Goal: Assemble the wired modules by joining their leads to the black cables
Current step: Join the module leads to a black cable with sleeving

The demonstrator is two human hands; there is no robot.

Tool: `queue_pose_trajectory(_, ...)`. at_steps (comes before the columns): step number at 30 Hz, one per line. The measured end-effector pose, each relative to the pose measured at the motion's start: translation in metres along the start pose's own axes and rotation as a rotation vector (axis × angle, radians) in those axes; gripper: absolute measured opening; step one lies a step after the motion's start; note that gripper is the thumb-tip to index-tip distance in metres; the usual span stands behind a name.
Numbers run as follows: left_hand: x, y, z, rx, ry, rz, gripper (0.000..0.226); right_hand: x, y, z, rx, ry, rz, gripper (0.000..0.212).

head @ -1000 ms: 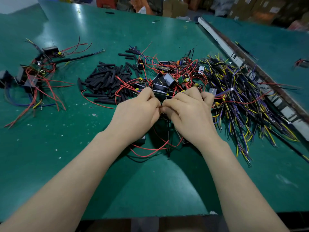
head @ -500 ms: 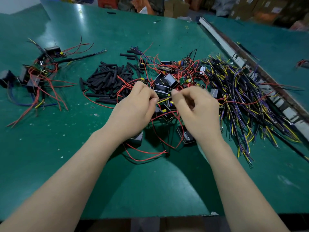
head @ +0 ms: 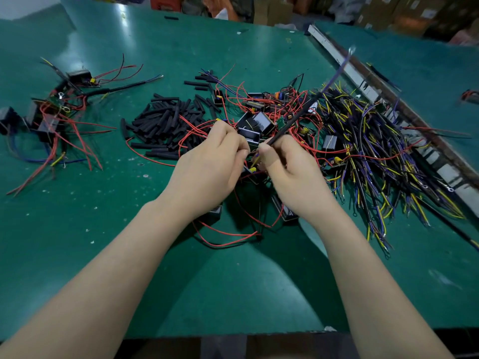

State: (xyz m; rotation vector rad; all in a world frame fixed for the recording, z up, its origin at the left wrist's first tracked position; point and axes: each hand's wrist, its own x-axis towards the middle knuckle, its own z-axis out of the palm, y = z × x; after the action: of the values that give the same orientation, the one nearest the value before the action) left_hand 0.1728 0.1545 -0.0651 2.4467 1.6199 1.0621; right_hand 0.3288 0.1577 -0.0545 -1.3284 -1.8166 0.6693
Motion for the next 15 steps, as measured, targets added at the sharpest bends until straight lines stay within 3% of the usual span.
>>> queue_pose_trajectory(4,0.000,-0.001,0.001,0.058,-0.067,0.017,0.022,0.001,0.006,0.001,-0.190,-0.087,-0.068,0.012)
queue_pose_trajectory(7,0.000,-0.002,0.001,0.028,-0.068,-0.023,0.021,0.003,0.012,0.000,-0.171,-0.072,-0.114,0.012)
queue_pose_trajectory(11,0.001,-0.003,0.002,0.028,-0.119,-0.057,0.021,0.003,0.013,-0.002,-0.278,-0.005,-0.295,0.003)
queue_pose_trajectory(15,0.001,-0.004,-0.001,0.067,-0.172,0.010,0.022,0.005,0.014,-0.004,-0.425,0.016,-0.490,0.010)
